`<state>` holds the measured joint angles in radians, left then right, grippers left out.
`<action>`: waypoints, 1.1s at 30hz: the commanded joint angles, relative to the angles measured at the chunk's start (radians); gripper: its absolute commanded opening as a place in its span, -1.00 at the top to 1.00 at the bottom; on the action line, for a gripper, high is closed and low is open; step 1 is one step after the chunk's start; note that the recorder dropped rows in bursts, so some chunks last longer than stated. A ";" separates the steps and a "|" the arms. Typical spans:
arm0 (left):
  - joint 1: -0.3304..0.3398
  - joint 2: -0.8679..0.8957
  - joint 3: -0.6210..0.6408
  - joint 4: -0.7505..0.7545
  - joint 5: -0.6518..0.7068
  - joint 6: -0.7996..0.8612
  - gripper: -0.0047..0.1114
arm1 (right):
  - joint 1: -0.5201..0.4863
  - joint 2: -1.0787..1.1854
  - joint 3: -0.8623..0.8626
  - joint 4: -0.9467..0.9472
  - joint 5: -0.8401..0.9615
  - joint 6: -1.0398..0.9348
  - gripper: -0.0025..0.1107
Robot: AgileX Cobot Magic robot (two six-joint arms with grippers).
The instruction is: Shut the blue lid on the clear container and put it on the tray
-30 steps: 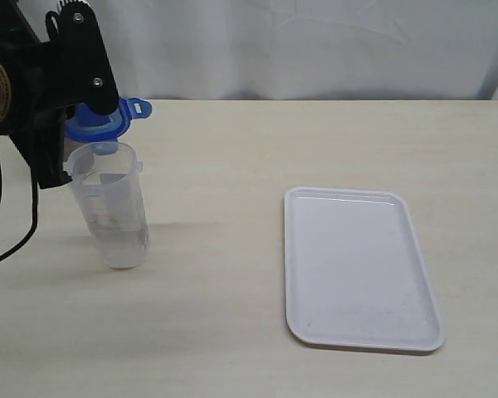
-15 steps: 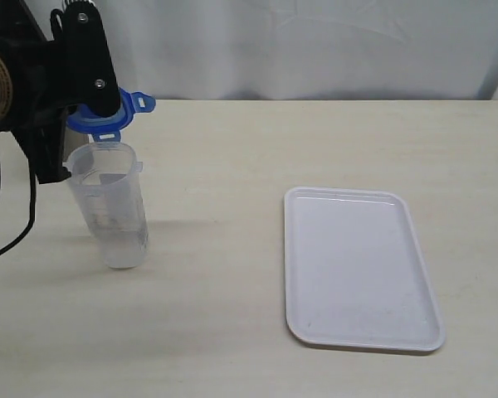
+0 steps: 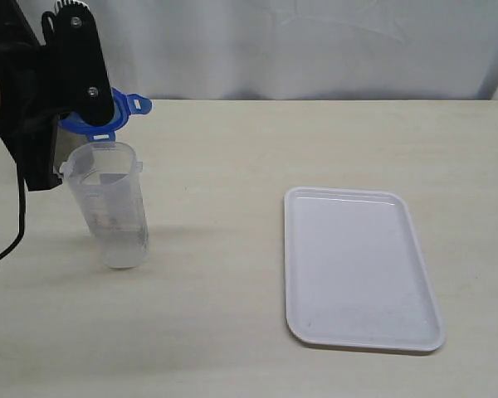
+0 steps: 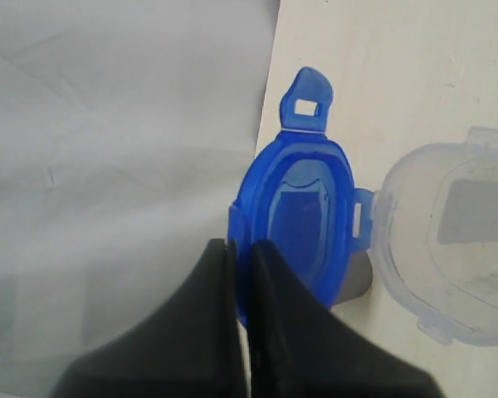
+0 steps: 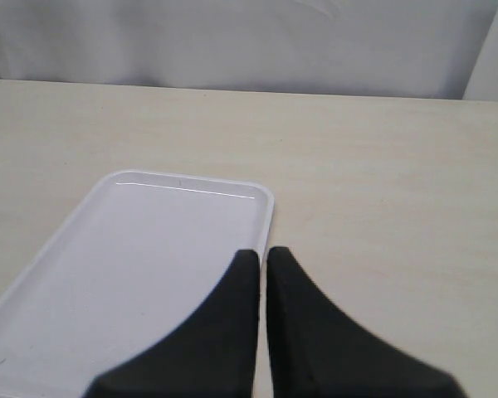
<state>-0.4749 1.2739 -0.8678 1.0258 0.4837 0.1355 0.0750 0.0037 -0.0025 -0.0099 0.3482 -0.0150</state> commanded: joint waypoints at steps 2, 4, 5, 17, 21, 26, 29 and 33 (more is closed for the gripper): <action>-0.002 -0.005 0.006 0.010 -0.033 0.001 0.92 | -0.003 -0.004 0.003 -0.002 -0.003 0.002 0.89; -0.002 -0.005 0.006 0.010 -0.033 0.001 0.92 | -0.003 -0.004 0.003 -0.002 -0.003 0.002 0.89; -0.002 -0.005 0.006 0.010 -0.031 0.001 0.92 | -0.003 -0.004 0.003 -0.002 -0.003 0.002 0.89; -0.002 -0.005 0.006 -0.048 -0.008 -0.001 0.92 | -0.003 -0.004 0.003 -0.002 -0.003 0.002 0.89; -0.002 -0.005 0.006 -0.059 -0.006 -0.001 0.92 | -0.003 -0.004 0.003 -0.002 -0.003 0.002 0.89; -0.002 -0.005 0.006 -0.087 -0.008 0.024 0.92 | -0.003 -0.004 0.003 -0.002 -0.003 0.002 0.89; -0.002 -0.005 0.006 -0.087 -0.008 0.024 0.92 | -0.003 -0.004 0.003 -0.002 -0.003 0.002 0.89; -0.002 -0.005 0.006 -0.097 -0.006 0.024 0.92 | -0.003 -0.004 0.003 -0.002 -0.003 0.002 0.89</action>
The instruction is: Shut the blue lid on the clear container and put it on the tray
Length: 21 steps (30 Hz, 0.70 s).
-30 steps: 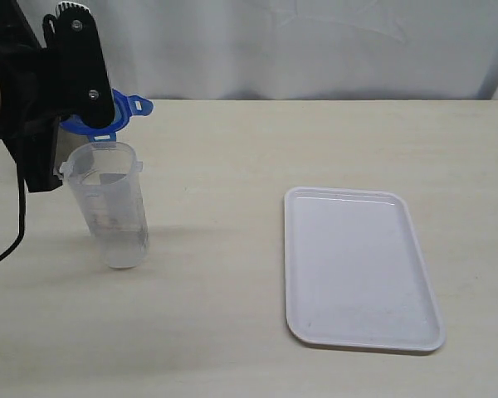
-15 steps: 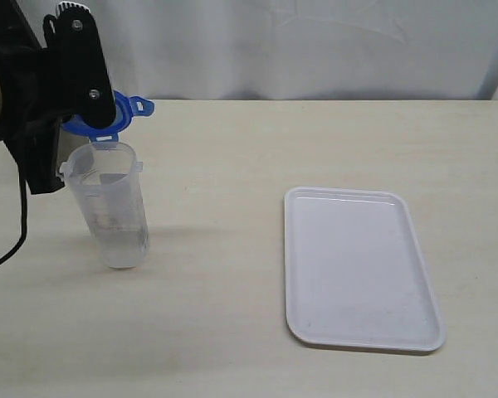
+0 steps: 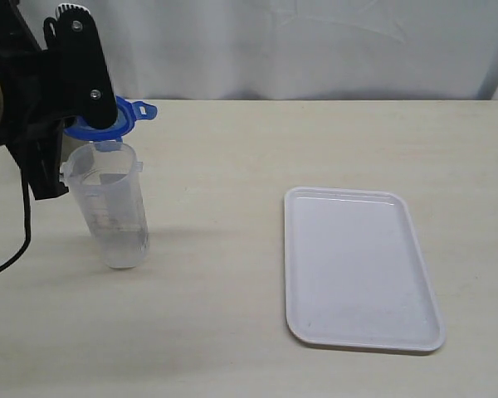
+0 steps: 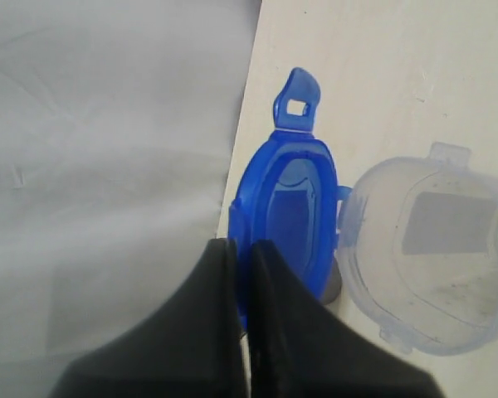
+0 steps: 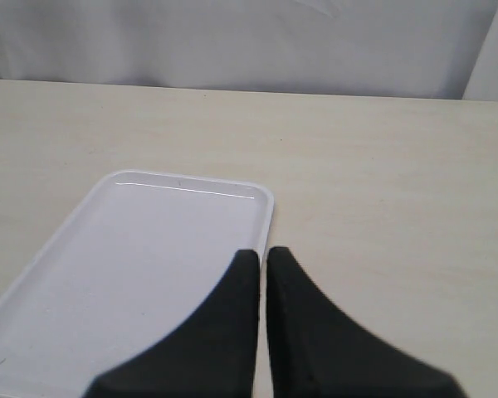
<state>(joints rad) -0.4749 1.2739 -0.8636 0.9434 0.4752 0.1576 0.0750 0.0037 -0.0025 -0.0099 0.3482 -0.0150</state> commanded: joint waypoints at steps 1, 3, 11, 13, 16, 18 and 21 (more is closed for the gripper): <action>-0.002 -0.005 0.002 -0.018 0.007 0.002 0.92 | -0.003 -0.004 0.003 -0.002 -0.003 0.002 0.89; -0.002 -0.005 0.002 -0.018 0.022 0.002 0.92 | -0.003 -0.004 0.003 -0.002 -0.003 0.002 0.89; -0.002 -0.005 0.002 -0.048 0.022 0.004 0.92 | -0.003 -0.004 0.003 -0.002 -0.003 0.002 0.89; -0.002 -0.005 0.002 -0.042 0.018 0.011 0.92 | -0.003 -0.004 0.003 -0.002 -0.003 0.002 0.89; -0.002 -0.005 0.002 -0.042 0.018 0.024 0.92 | -0.003 -0.004 0.003 -0.002 -0.003 0.002 0.89; -0.002 -0.005 0.002 -0.042 0.020 0.024 0.92 | -0.003 -0.004 0.003 -0.002 -0.003 0.002 0.89; -0.026 -0.005 0.002 -0.042 0.030 0.024 0.92 | -0.003 -0.004 0.003 -0.002 -0.003 0.002 0.89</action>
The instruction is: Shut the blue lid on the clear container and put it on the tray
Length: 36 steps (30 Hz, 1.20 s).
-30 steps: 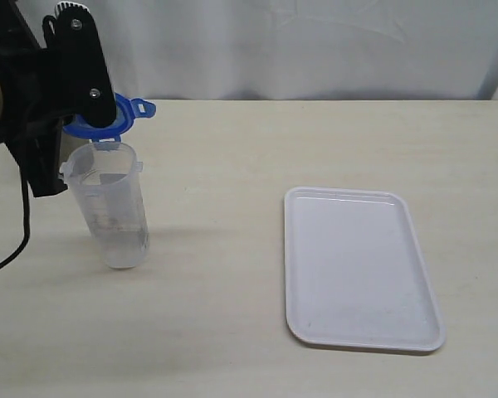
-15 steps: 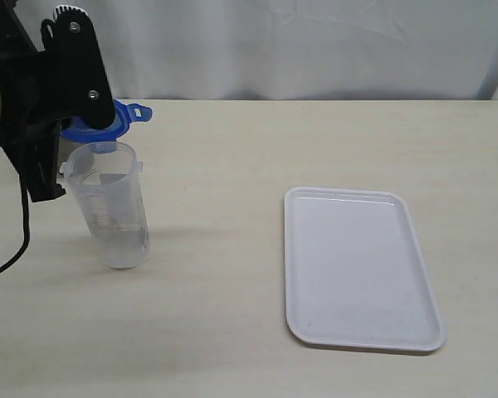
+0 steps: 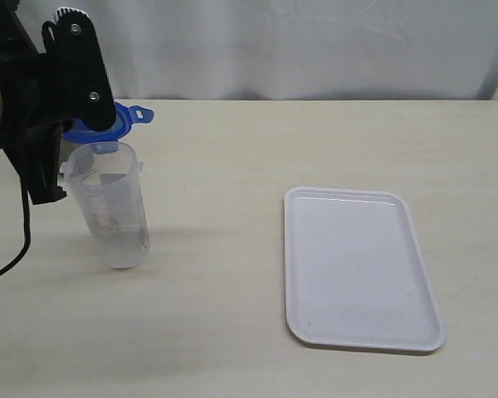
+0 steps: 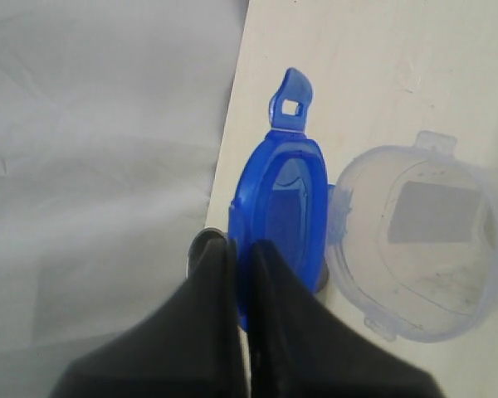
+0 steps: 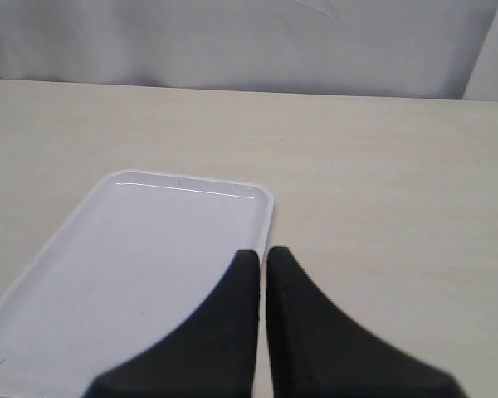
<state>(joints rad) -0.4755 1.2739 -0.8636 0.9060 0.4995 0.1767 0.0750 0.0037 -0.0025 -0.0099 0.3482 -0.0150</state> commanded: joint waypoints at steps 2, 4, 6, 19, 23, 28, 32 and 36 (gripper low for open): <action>-0.050 -0.005 0.002 0.001 0.016 0.005 0.92 | -0.003 -0.004 0.003 -0.002 -0.003 0.002 0.89; -0.061 -0.005 0.002 0.005 0.025 0.005 0.92 | -0.003 -0.004 0.003 -0.002 -0.003 0.002 0.89; -0.060 -0.005 0.002 0.005 0.044 0.005 0.92 | -0.003 -0.004 0.003 -0.002 -0.003 0.002 0.89; -0.060 -0.005 0.002 -0.056 0.067 0.010 0.92 | -0.003 -0.004 0.003 -0.002 -0.003 0.002 0.89; -0.060 -0.005 0.002 -0.071 0.079 0.012 0.92 | -0.003 -0.004 0.003 -0.002 -0.003 0.002 0.89; -0.060 -0.005 0.002 -0.109 0.096 0.028 0.92 | -0.003 -0.004 0.003 -0.002 -0.003 0.002 0.89; -0.060 -0.005 0.002 -0.161 0.096 0.064 0.92 | -0.003 -0.004 0.003 -0.002 -0.003 0.002 0.89; -0.060 -0.005 0.002 -0.183 0.100 0.071 0.92 | -0.003 -0.004 0.003 -0.002 -0.003 0.002 0.89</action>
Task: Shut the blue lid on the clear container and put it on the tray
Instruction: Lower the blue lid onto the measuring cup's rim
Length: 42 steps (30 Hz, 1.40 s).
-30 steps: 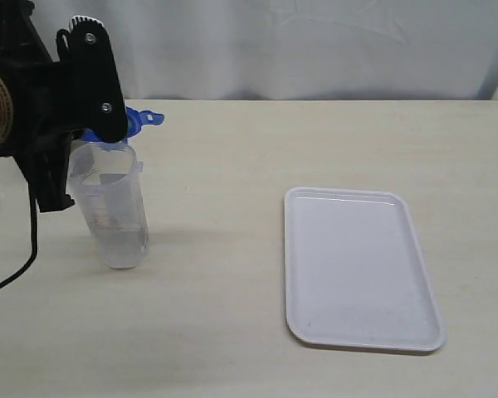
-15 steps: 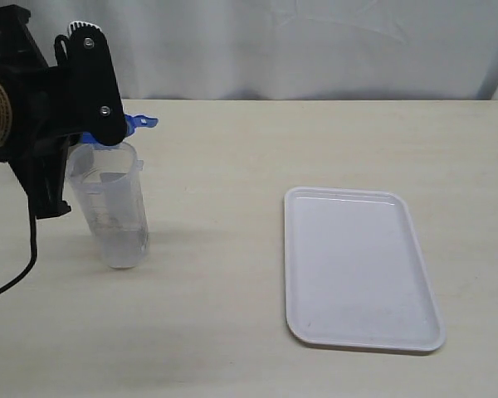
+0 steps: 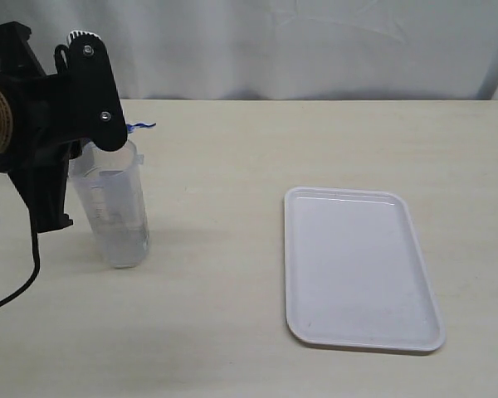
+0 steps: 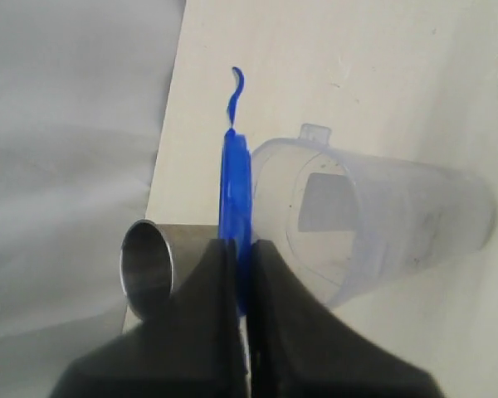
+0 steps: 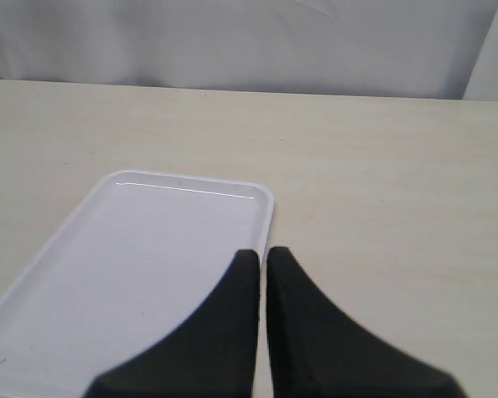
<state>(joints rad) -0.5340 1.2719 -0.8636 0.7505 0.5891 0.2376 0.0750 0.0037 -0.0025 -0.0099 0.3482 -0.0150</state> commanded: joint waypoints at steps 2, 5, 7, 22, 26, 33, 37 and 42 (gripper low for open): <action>-0.002 -0.003 0.002 -0.058 0.012 0.035 0.92 | -0.003 -0.004 0.003 -0.002 -0.003 0.002 0.89; -0.002 -0.003 0.002 -0.080 0.046 0.052 0.92 | -0.003 -0.004 0.003 -0.002 -0.003 0.002 0.89; -0.002 -0.003 0.002 -0.094 0.065 0.057 0.92 | -0.003 -0.004 0.003 -0.002 -0.003 0.002 0.89; -0.002 -0.003 0.002 -0.265 0.073 0.185 0.92 | -0.003 -0.004 0.003 -0.002 -0.003 0.002 0.89; -0.002 -0.003 0.002 -0.265 0.096 0.185 0.92 | -0.003 -0.004 0.003 -0.002 -0.003 0.002 0.89; -0.002 -0.003 0.002 -0.285 0.124 0.185 0.92 | -0.003 -0.004 0.003 -0.002 -0.003 0.002 0.89; -0.002 -0.003 0.002 -0.301 0.122 0.187 0.92 | -0.003 -0.004 0.003 -0.002 -0.003 0.002 0.89; -0.002 -0.003 0.002 -0.318 0.122 0.187 0.92 | -0.003 -0.004 0.003 -0.002 -0.003 0.002 0.89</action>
<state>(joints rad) -0.5340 1.2719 -0.8636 0.4536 0.7049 0.4282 0.0750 0.0037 -0.0025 -0.0099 0.3482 -0.0150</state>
